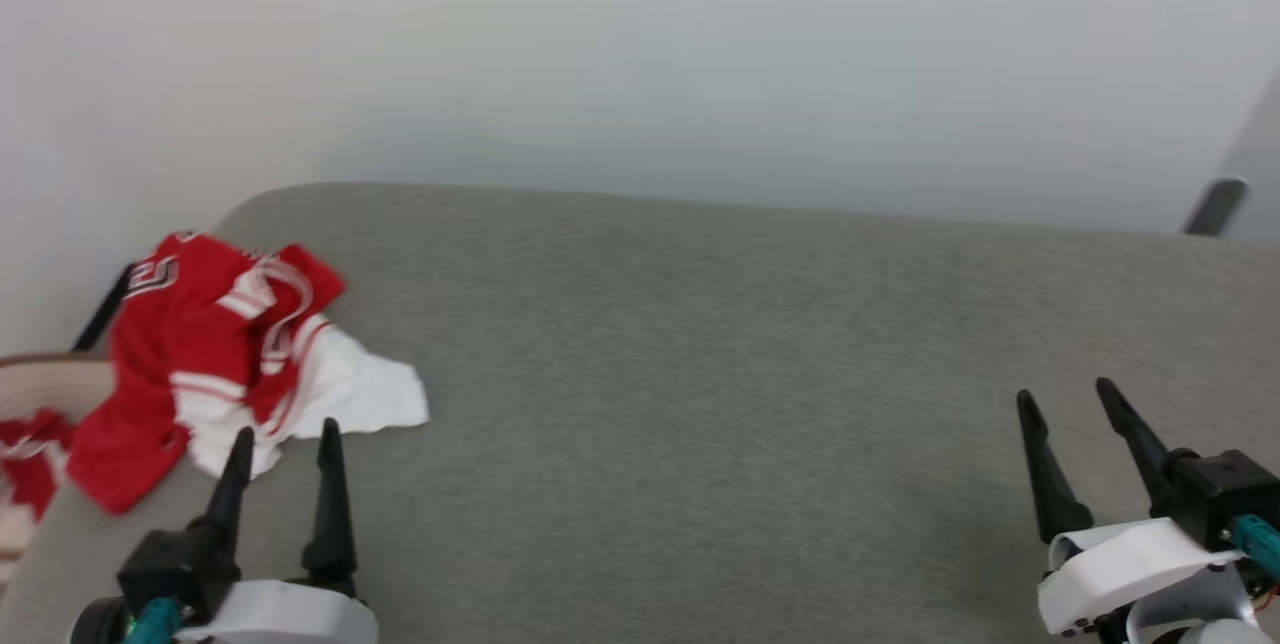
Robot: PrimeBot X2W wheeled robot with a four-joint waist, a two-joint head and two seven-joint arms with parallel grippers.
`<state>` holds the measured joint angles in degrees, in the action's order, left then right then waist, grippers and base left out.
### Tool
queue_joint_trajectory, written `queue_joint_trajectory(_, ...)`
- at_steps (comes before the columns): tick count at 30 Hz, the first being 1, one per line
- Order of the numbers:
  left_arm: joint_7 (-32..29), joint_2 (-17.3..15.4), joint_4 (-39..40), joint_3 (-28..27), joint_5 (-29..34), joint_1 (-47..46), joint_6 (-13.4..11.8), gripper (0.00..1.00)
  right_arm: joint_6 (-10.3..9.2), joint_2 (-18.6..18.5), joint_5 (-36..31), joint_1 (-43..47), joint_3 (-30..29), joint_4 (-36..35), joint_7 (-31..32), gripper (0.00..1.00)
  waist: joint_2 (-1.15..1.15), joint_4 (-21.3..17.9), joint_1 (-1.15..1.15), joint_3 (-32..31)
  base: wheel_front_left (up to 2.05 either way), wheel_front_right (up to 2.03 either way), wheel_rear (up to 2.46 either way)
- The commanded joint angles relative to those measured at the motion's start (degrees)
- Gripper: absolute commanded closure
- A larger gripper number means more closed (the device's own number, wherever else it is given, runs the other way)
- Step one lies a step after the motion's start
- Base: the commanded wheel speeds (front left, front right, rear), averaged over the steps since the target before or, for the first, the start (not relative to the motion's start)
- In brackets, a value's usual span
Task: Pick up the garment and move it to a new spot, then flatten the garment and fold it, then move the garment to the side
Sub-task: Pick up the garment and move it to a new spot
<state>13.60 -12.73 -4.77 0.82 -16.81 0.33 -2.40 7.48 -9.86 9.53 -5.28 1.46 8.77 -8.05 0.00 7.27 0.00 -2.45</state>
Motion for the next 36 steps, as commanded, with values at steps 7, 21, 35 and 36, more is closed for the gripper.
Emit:
queue_joint_trajectory(7, -1.3, -0.4, 0.7, -2.2, -1.4, 0.4, -2.4, 0.0, 0.02, 0.5, 0.6, -1.4, 2.7, 1.4, -0.2, 0.0, 0.0, 11.3, 0.0, -2.0, 0.0, 0.0, 0.0)
queue_joint_trajectory(21, -5.9, -1.1, 2.1, -2.0, -3.8, -1.7, -2.2, 0.0, 0.02, 0.4, 1.8, -2.7, 5.4, 3.3, -0.6, 0.0, 0.0, 17.4, 0.0, -1.6, 0.0, 0.0, 0.0)
queue_joint_trajectory(35, -20.3, -9.6, -1.1, -2.7, -8.8, -21.1, 3.1, 0.0, 0.01, -4.8, 1.2, -7.8, 4.9, -2.9, 3.4, 0.0, 0.0, 8.8, 0.0, 13.2, 0.0, 0.0, 0.0)
queue_joint_trajectory(36, -21.8, -9.8, -1.8, -2.9, -10.0, -23.2, 3.7, 0.0, 0.01, -5.2, 1.2, -8.3, 4.7, -3.6, 3.6, 0.0, 0.0, 8.1, 0.0, 14.8, 0.0, 0.0, 0.0)
